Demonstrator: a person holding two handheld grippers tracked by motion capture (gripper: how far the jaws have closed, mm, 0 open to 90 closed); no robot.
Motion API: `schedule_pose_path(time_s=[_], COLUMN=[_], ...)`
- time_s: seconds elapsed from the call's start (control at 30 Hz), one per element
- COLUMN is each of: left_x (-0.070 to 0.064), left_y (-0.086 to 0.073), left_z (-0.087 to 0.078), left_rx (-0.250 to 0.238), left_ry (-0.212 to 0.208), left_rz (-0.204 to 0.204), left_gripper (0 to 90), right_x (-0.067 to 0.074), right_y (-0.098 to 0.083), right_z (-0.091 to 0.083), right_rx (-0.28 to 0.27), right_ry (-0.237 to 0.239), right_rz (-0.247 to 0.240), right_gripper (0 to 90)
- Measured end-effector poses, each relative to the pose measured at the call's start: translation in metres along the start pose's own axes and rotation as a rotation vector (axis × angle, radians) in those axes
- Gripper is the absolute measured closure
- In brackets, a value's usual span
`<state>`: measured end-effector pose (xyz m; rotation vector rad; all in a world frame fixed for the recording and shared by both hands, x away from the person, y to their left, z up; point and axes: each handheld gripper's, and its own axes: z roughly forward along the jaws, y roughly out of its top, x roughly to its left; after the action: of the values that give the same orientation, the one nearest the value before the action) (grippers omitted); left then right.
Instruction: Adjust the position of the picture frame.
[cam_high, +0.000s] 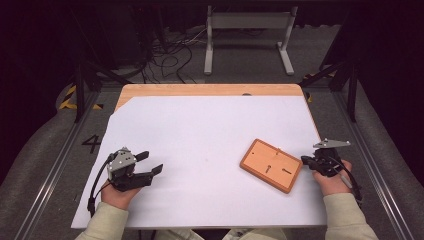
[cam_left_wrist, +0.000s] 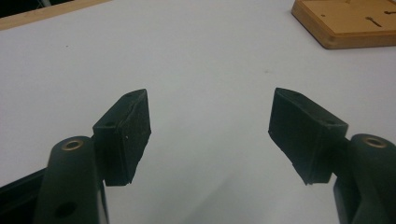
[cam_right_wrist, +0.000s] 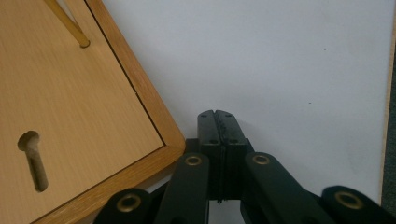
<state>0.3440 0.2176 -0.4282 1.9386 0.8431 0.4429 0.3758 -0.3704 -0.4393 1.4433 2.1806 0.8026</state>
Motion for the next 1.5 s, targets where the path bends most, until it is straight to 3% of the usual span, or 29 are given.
schedule_pose_path(time_s=[0.37, 0.47, 0.57, 0.67, 0.77, 0.8, 0.9, 0.97, 1.07, 1.27, 1.5], left_x=[0.0, 0.0, 0.0, 0.001, 0.001, 0.001, 0.001, 0.001, 0.001, 0.001, 0.0], left_y=[0.0, 0.0, 0.0, 0.0, 0.0, 0.0, 0.0, 0.0, 0.0, 0.0, 0.0], left_z=[0.002, 0.002, 0.001, 0.0, 0.0, 0.0, 0.0, 0.0, 0.001, 0.001, 0.001], left_rx=[0.003, 0.002, 0.003, -0.005, -0.001, 0.0, -0.004, -0.006, -0.001, -0.001, -0.001], left_ry=[-0.001, -0.003, -0.003, -0.001, -0.001, -0.002, -0.003, -0.004, -0.004, -0.005, -0.007], left_rz=[-0.004, -0.001, -0.002, -0.002, -0.007, -0.006, -0.004, -0.006, -0.003, -0.004, -0.004], left_gripper=[29.8, 29.8, 29.8, 29.8, 29.8, 29.8, 29.8, 29.8, 29.8, 29.8, 29.8], right_x=[0.008, 0.018, 0.032, 0.03, 0.025, 0.022, 0.022, 0.025, 0.028, 0.031, 0.04], right_y=[0.0, 0.002, 0.007, 0.007, 0.005, 0.003, 0.001, -0.002, -0.001, 0.0, 0.001], right_z=[-0.001, 0.001, 0.001, -0.008, -0.015, -0.02, -0.022, -0.019, -0.018, -0.016, -0.014], right_rx=[0.002, -0.003, 0.009, 0.006, 0.02, 0.065, 0.096, 0.159, 0.17, 0.169, 0.173], right_ry=[-0.029, -0.02, -0.056, -0.083, -0.074, -0.044, -0.029, -0.014, -0.028, -0.053, -0.12], right_rz=[0.009, 0.002, -0.041, -0.033, -0.033, -0.049, -0.077, -0.145, -0.194, -0.11, -0.098], right_gripper=[90.0, 90.0, 90.0, 90.0, 90.0, 90.0, 86.1, 83.7, 85.7, 89.7, 90.0])
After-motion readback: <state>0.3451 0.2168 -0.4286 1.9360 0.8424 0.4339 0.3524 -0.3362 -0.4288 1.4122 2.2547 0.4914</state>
